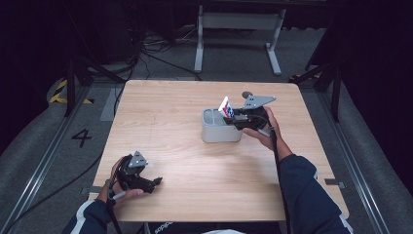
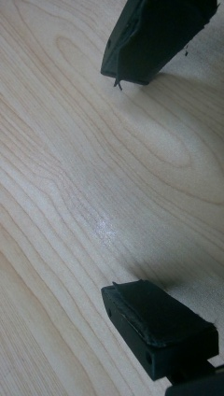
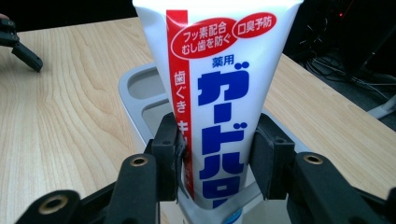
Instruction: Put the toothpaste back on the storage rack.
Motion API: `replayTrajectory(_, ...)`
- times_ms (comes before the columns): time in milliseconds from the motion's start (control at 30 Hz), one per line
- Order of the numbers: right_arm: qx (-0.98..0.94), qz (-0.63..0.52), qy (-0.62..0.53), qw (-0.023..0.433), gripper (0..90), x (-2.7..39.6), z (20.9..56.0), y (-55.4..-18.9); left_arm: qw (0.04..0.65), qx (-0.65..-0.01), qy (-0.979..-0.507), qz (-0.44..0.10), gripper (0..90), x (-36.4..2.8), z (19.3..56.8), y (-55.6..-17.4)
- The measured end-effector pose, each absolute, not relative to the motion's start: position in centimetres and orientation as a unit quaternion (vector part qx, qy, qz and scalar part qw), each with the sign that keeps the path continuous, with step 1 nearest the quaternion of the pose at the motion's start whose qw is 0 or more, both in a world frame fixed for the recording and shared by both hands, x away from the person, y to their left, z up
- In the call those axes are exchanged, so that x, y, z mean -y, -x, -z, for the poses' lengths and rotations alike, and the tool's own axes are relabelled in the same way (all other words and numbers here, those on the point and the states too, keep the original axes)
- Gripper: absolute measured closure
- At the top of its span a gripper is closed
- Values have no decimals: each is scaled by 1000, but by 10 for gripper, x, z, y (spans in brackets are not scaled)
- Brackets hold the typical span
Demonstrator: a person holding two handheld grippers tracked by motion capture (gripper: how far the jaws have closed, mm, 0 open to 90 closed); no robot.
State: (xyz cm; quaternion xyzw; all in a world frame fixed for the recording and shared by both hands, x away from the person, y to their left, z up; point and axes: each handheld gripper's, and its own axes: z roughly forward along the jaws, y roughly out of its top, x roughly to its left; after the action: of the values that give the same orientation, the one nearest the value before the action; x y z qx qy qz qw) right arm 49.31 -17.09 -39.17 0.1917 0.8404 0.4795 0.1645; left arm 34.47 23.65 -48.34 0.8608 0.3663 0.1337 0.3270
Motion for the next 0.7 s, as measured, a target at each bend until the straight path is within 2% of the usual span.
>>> replayTrajectory(700, -835, -487, -204, 153, 562, 176, 390, -491, 327, -366, -861, -133, 2, -237, 483, -345)
